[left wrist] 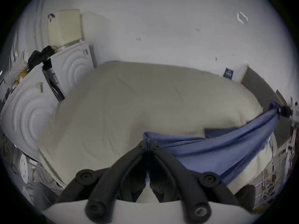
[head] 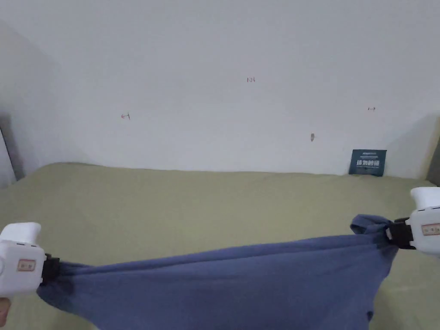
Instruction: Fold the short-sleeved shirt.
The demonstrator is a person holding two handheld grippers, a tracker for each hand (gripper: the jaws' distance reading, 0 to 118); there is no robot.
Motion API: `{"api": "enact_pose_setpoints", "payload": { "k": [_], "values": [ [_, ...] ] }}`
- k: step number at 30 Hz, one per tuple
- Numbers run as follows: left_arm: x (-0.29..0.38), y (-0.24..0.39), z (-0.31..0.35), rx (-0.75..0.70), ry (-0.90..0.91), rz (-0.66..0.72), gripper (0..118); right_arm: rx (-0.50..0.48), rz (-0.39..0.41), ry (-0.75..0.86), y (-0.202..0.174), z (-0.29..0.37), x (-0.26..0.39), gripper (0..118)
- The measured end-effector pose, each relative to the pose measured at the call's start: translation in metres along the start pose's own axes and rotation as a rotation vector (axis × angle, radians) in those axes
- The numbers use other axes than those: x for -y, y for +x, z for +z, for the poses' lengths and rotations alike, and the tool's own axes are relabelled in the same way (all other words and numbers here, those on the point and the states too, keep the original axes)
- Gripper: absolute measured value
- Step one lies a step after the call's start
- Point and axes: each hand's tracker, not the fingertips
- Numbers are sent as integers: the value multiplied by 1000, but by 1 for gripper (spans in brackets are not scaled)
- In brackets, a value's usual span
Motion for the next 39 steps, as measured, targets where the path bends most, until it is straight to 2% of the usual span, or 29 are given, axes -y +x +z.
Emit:
{"api": "enact_pose_setpoints", "payload": {
  "k": [3, 8, 20, 32, 37, 39],
  "values": [
    [-23, 9, 30, 22, 79, 2, 0, -37, -72, 28, 15, 23, -10, 5],
    [-57, 38, 56, 6, 169, -31, 0, 8, -52, 75, 17, 42, -29, 5],
    [-178, 83, 37, -41, 298, -14, 0, 141, -52, 245, 22, 30, -127, 5],
    [-280, 123, -58, -138, 340, -10, 0, 186, -42, 296, 34, -85, -229, 5],
    [-273, 130, -112, -154, 318, -34, 0, 206, -32, 277, 33, -147, -231, 5],
    [-257, 131, -136, -156, 291, -40, 0, 211, -79, 208, 40, -139, -216, 5]
  ]
}}
